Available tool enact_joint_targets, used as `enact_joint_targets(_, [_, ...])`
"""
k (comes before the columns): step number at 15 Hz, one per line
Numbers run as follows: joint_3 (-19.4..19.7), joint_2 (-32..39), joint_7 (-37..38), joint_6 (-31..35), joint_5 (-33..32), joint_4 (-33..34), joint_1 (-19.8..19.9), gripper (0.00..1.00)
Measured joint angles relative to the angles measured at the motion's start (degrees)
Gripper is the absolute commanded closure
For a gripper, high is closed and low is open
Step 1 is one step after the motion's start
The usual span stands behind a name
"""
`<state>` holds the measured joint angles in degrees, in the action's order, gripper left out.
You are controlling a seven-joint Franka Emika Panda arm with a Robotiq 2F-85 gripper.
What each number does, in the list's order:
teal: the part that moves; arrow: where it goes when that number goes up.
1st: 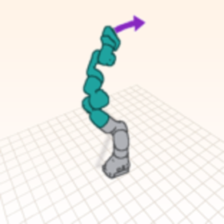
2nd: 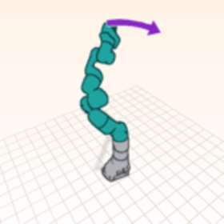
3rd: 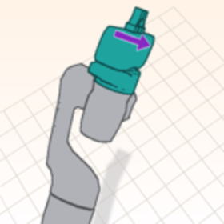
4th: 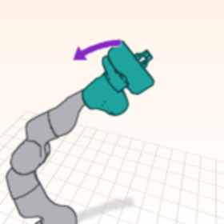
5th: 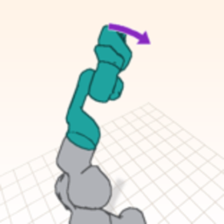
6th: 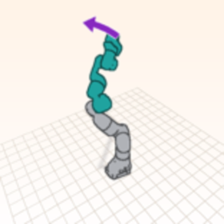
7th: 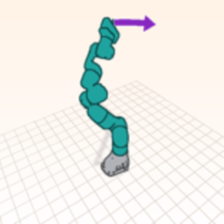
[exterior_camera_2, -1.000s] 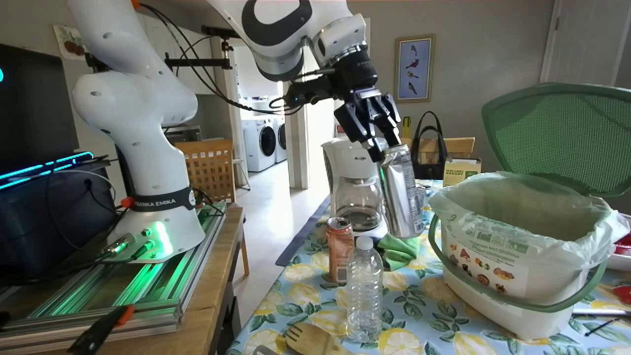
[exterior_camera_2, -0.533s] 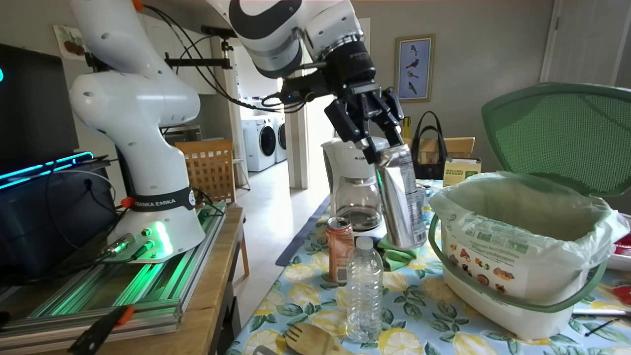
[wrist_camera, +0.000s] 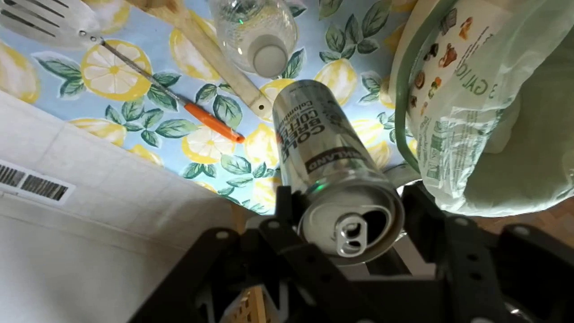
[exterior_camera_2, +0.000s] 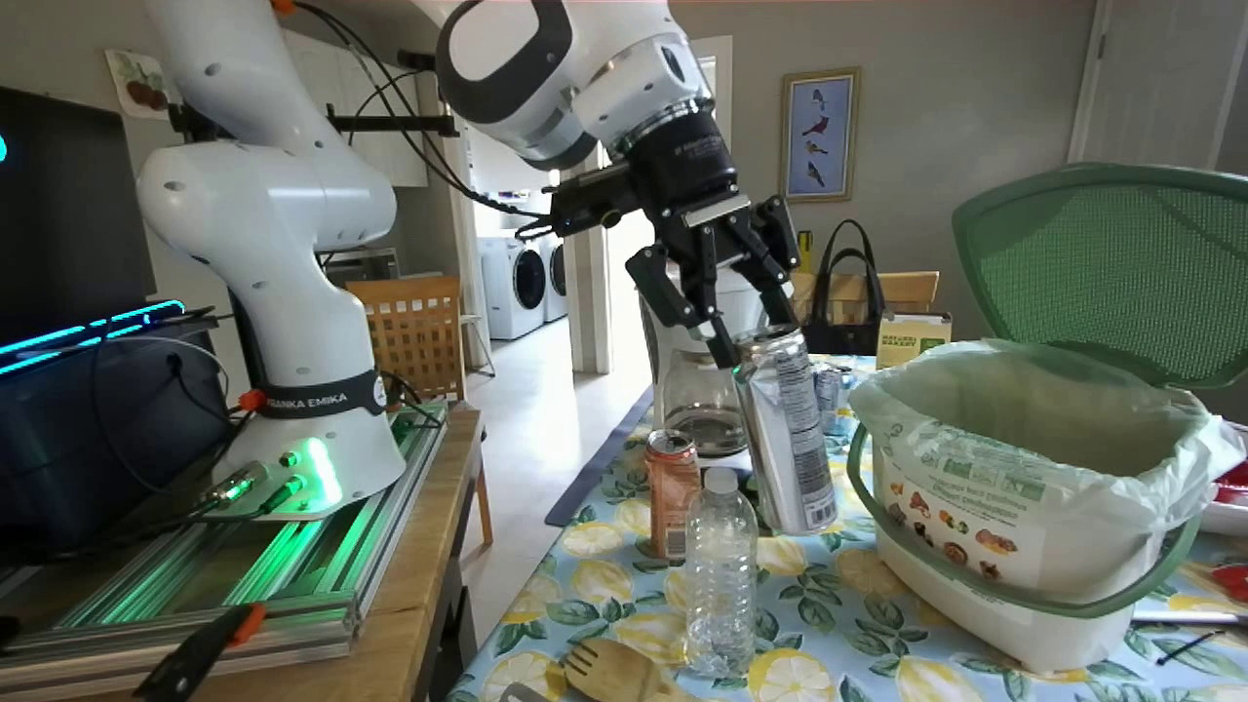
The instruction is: Put the bottle and two cans in a straight line
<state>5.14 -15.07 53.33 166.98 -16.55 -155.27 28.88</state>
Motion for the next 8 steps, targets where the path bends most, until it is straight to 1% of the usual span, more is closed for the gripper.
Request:
enact_joint_targets(3, [1.4, 2.3, -1.4, 2.3, 3.1, -0.2, 0.0, 0.63])
enact_joint_targets(8, [4.4, 5.7, -2.6, 3.9, 5.2, -0.2, -0.8, 0.63])
